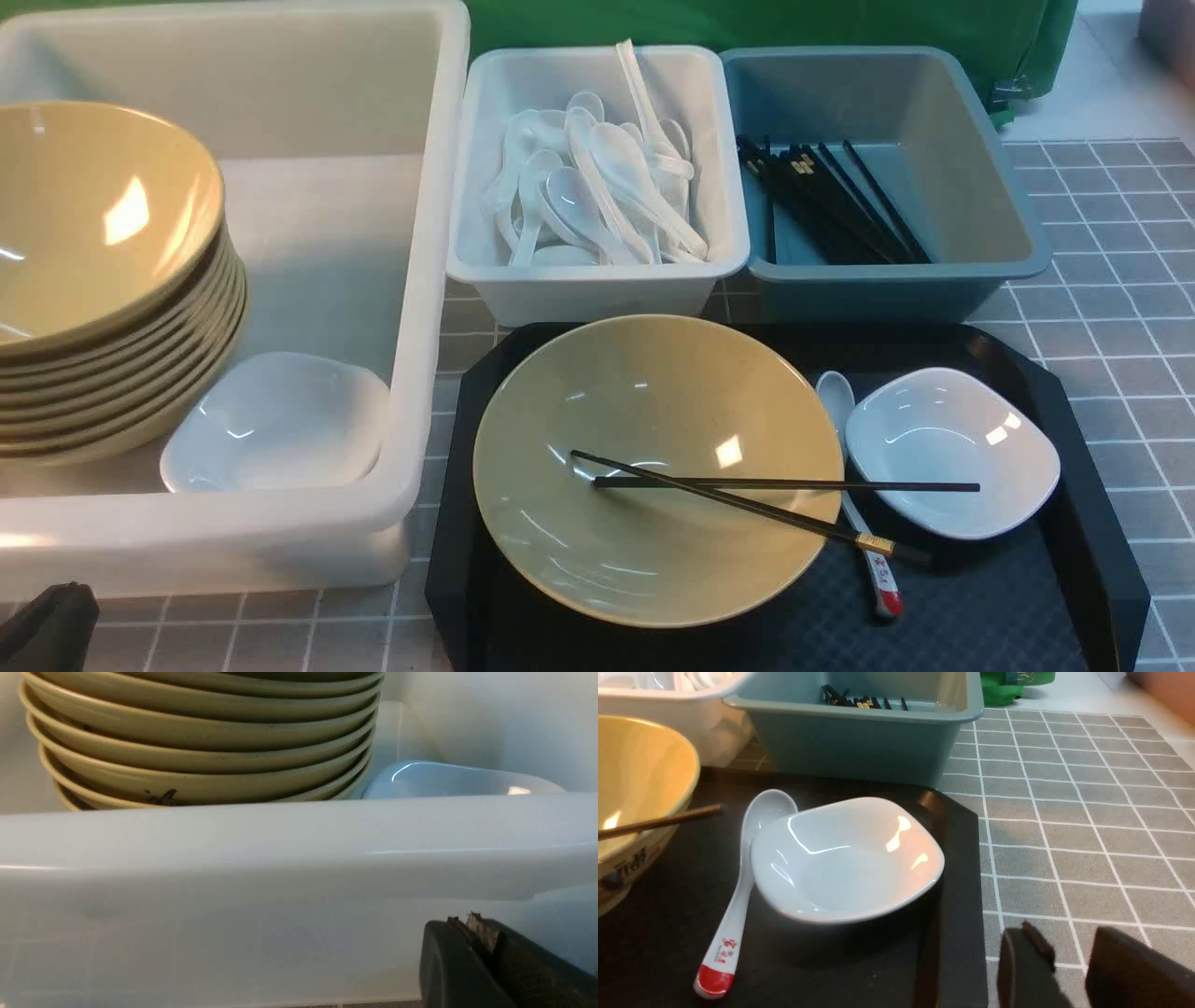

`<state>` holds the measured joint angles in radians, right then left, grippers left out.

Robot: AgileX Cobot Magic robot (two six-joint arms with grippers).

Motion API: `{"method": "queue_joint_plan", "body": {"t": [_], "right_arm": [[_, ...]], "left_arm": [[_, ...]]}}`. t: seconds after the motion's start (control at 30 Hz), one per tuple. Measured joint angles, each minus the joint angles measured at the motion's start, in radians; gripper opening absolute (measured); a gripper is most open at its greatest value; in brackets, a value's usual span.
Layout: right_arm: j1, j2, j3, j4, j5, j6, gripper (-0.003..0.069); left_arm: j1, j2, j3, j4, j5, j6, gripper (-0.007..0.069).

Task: On grey table put chopsticks spoon bowls plates into blue grey white boxes.
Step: 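Grasp the chopsticks lying on the black tray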

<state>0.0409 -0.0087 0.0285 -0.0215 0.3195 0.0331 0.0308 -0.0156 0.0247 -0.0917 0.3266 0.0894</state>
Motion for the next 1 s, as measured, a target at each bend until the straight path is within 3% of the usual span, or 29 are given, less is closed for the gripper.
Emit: {"method": "queue_joint_plan", "body": {"t": [1.0], "right_arm": [[0.000,0.000,0.000,0.000,0.000,0.000,0.0238]], "left_arm": [[0.000,0.000,0.000,0.028,-0.005,0.000,-0.0008]]}}
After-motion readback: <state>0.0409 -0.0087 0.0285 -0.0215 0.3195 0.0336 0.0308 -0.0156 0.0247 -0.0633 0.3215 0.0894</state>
